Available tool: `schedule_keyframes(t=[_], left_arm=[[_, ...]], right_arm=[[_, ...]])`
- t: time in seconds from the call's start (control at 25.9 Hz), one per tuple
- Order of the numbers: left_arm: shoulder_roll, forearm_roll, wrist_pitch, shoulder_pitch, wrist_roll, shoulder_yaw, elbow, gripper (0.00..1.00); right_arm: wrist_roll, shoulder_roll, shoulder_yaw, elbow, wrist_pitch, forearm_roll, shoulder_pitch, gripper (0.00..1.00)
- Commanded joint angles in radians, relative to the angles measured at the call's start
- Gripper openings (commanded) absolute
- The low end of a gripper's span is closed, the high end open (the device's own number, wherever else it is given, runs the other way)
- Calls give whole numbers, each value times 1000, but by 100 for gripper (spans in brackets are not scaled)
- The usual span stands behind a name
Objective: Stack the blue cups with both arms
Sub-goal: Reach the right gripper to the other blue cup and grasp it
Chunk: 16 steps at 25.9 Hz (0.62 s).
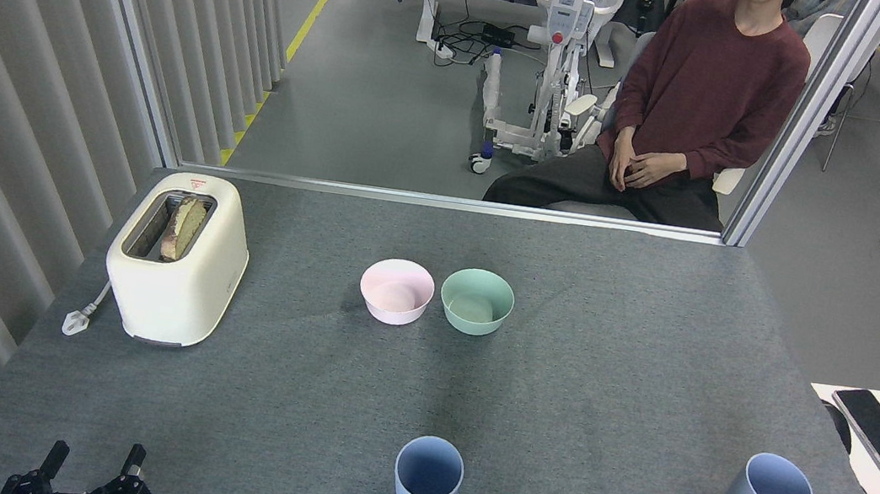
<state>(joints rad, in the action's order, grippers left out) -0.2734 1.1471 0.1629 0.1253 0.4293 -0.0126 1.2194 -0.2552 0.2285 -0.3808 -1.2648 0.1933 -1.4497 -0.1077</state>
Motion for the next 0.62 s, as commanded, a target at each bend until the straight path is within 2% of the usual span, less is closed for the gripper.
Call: schedule_keyframes(t=[0.0,0.35,0.58], left_arm=[[0,0,1,0,2,0,0,100],[-4,0,1,0,8,0,-3,100],[-4,2,0,-1,11,-1,-11,100]], right_arm=[[-6,31,-7,38,1,0,36,100],[-6,46,7,133,0,-15,137,100],[-30,48,33,245,-2,-20,218,100]])
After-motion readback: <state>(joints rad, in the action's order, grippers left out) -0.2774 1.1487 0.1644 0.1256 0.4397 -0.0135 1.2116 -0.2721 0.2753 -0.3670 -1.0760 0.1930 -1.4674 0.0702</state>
